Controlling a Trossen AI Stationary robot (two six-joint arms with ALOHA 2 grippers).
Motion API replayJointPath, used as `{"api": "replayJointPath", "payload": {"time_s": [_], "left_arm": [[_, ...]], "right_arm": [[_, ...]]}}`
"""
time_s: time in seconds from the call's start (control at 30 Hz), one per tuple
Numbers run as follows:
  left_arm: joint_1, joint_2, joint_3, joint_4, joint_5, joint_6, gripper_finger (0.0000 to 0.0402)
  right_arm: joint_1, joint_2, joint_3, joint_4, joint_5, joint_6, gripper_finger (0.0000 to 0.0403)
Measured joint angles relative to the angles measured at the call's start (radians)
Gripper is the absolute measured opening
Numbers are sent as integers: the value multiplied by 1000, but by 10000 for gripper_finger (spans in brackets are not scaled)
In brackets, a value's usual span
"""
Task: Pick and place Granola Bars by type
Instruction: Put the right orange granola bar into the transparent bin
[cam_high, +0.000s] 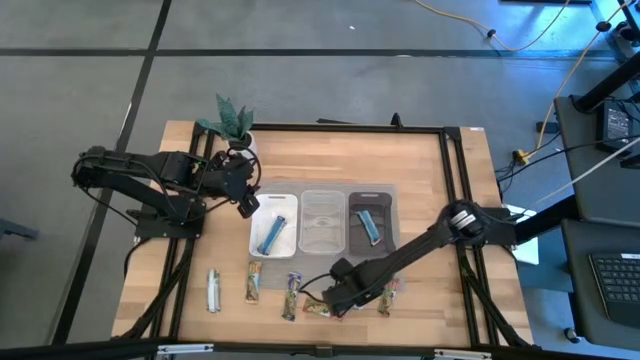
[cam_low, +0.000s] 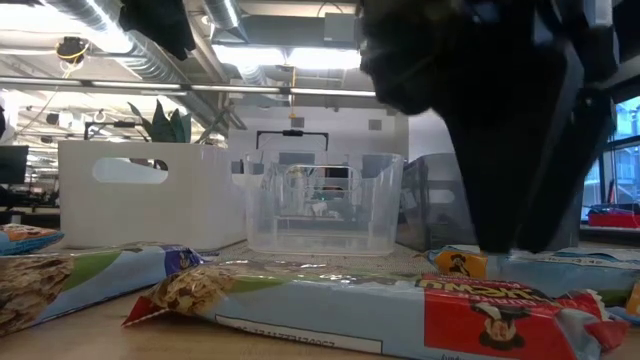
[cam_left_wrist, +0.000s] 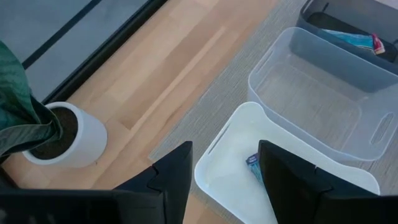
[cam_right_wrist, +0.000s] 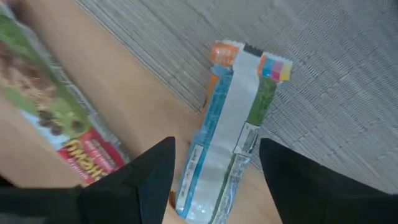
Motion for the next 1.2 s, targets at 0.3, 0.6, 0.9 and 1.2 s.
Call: {"api": "replayJointPath", "payload": {"time_s": [0.3, 0.6, 0.9, 1.2], "left_arm": [[0, 0, 0, 0, 0, 0, 176], [0, 0, 0, 0, 0, 0, 175], [0, 0, 0, 0, 0, 0, 175], [0, 0, 0, 0, 0, 0, 174]], "right_arm": [[0, 27, 0, 4, -27, 4, 218], [-1, 25, 0, 1, -33, 2, 133], [0, 24, 24, -19, -148, -30, 120], [-12, 24, 258, -291, -103, -188, 119]]}}
